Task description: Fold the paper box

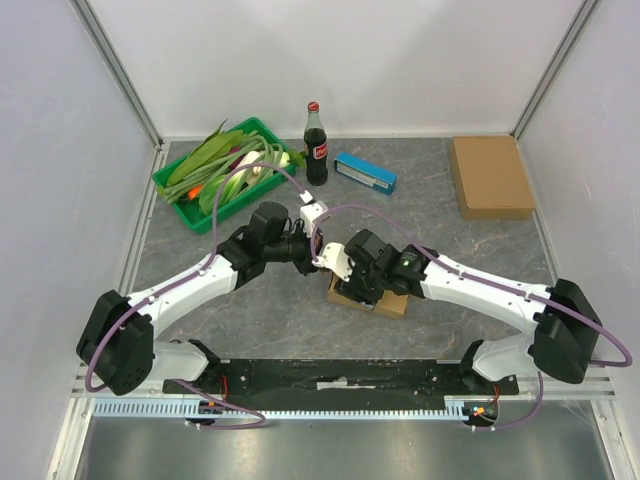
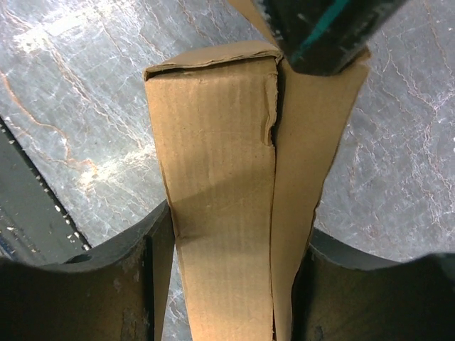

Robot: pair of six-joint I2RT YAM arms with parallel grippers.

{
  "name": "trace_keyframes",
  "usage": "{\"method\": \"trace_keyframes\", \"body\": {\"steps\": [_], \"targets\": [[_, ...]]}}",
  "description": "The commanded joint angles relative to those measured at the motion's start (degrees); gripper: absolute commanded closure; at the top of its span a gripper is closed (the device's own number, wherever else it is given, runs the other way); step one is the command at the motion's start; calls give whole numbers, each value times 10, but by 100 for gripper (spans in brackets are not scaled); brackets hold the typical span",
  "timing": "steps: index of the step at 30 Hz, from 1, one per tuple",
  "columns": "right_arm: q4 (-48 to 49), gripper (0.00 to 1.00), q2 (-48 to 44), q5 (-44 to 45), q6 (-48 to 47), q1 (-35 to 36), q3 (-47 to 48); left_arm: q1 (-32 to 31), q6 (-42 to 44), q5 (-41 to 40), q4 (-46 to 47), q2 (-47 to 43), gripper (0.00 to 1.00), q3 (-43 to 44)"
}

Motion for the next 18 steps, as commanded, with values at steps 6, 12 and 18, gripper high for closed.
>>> {"method": "trace_keyframes", "body": {"steps": [6,12,18], "targets": [[51,34,35,75,24,32,-3,-11,-243,-44,50,13,98,-10],[72,25,34,81,44,26,-11,-36,-274,-86,45,-6,98,-18],[91,18,16,68,44,1,-37,-52,-298,-137,0,-19,98,-14]]}}
